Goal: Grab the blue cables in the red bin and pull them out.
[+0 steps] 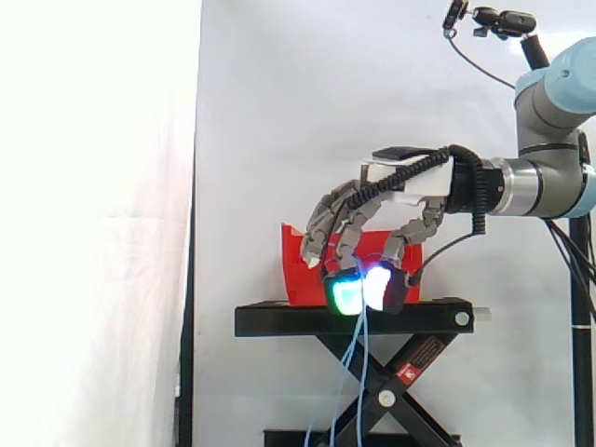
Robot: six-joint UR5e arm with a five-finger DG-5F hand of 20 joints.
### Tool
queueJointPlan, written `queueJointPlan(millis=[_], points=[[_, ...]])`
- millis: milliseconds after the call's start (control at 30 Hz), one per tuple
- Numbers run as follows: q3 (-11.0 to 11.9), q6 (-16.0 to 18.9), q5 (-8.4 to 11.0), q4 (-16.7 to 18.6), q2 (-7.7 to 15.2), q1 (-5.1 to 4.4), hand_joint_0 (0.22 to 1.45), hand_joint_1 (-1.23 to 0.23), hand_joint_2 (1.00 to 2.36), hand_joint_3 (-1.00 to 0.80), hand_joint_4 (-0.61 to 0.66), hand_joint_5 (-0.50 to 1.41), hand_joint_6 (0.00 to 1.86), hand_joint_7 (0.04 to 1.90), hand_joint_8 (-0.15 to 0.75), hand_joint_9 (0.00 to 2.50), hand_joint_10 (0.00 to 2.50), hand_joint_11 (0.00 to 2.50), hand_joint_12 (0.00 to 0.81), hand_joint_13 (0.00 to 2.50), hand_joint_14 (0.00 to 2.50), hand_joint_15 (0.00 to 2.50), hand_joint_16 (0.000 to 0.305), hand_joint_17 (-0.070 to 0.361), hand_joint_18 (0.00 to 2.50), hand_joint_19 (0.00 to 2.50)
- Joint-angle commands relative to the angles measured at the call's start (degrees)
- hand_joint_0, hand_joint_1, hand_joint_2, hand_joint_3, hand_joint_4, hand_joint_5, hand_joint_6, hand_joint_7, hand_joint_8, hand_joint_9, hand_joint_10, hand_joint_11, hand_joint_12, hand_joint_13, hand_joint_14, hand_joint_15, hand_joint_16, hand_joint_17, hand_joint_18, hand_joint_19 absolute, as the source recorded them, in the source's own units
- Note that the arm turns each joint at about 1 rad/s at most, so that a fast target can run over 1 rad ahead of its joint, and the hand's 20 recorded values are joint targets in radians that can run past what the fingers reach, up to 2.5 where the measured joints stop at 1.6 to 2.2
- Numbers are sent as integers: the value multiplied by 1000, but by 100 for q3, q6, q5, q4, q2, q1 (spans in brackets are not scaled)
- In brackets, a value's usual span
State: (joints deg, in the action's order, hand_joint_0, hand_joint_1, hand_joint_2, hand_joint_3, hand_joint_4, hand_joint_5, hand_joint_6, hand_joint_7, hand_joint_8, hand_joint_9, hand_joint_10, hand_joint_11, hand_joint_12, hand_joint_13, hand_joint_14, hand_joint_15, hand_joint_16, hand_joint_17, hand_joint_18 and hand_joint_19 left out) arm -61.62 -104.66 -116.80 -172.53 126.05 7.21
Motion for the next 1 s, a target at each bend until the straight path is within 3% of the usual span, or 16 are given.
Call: queueJointPlan(millis=[0,167,300,333,433,567,700,867,967], points=[[1,838,210,0,-1,-79,941,-791,1000,-1000,202,988,476,628,283,829,19,547,339,778,21,504,42,95,580,610],[10,1910,527,-18,-1,-220,941,-791,1000,-1000,202,988,476,627,284,828,21,551,338,778,20,506,42,95,581,610],[1,2675,659,-35,-1,-325,941,-791,1000,-1000,202,987,475,628,282,829,21,547,338,778,20,504,42,95,581,610],[1,3184,729,-71,-1,-395,941,-791,1000,-1000,203,986,475,636,283,828,21,547,338,778,20,504,42,95,582,608],[1,3791,799,-132,-1,-483,940,-792,1000,-1000,202,988,474,629,283,827,19,552,337,778,20,508,42,95,582,610],[1,4283,852,-141,-1,-554,941,-791,1000,-1000,201,987,475,628,283,828,20,551,340,777,20,508,42,94,582,610],[1,5074,896,-185,-1,-659,940,-792,1000,-1000,202,987,475,628,283,827,21,550,339,776,22,503,42,94,582,610],[1,5575,922,-211,7,-721,940,-792,1000,-1000,202,988,473,629,286,832,22,547,341,777,21,509,42,94,581,610],[1,6076,931,-211,-1,-765,939,-793,1000,-1000,201,988,472,630,284,836,19,551,341,778,21,506,42,94,580,610]])
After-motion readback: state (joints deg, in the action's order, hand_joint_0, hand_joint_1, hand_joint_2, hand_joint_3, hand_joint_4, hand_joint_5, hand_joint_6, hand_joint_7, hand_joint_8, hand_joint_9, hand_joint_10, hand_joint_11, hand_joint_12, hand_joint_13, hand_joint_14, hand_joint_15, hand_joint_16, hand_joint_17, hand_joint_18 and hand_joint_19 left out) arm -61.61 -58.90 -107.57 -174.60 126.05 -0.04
